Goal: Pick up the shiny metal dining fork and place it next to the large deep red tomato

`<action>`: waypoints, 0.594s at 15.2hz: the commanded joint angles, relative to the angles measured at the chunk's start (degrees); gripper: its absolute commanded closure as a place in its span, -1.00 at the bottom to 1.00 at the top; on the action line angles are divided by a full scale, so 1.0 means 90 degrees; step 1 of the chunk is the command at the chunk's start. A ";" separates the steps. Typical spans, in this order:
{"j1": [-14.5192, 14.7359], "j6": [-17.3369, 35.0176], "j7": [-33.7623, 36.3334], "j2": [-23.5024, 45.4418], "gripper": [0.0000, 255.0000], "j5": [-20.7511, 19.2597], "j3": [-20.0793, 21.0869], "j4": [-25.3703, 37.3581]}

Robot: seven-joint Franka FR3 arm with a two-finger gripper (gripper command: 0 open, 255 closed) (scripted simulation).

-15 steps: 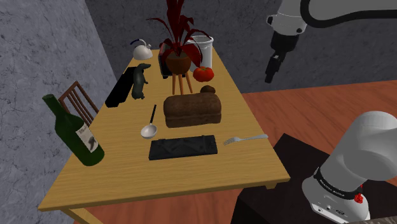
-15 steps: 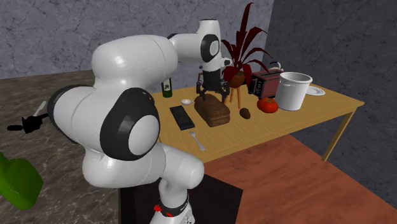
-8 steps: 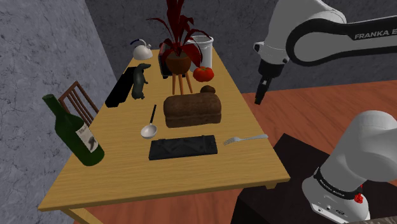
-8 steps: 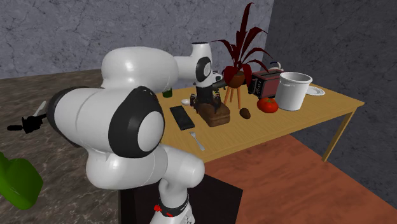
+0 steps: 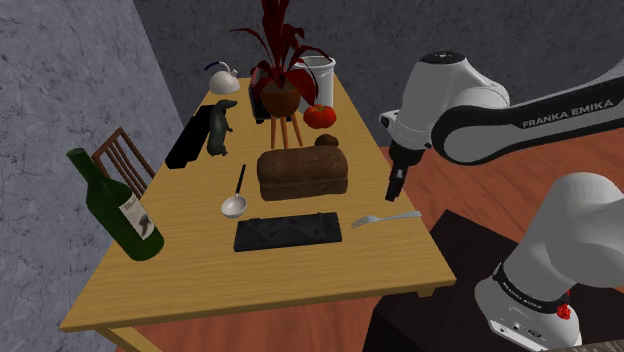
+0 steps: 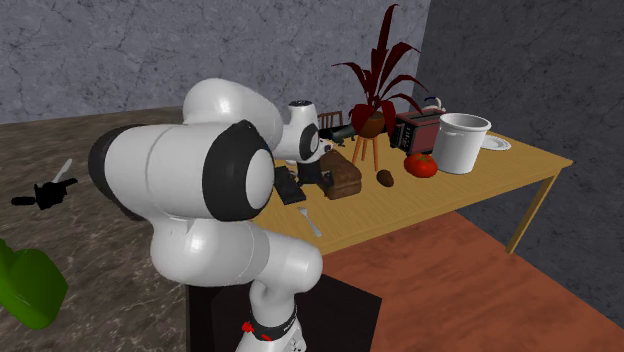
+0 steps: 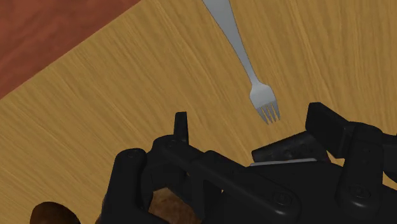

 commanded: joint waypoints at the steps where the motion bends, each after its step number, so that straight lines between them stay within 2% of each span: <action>1: 0.0150 0.0562 0.0026 0.0285 -1.00 0.0056 0.0129 -0.0232; 5: 0.0379 0.1709 0.0041 0.1016 -1.00 0.0095 0.0351 -0.0590; 9: 0.0333 0.2131 0.0076 0.1357 -1.00 0.0047 0.0388 -0.0669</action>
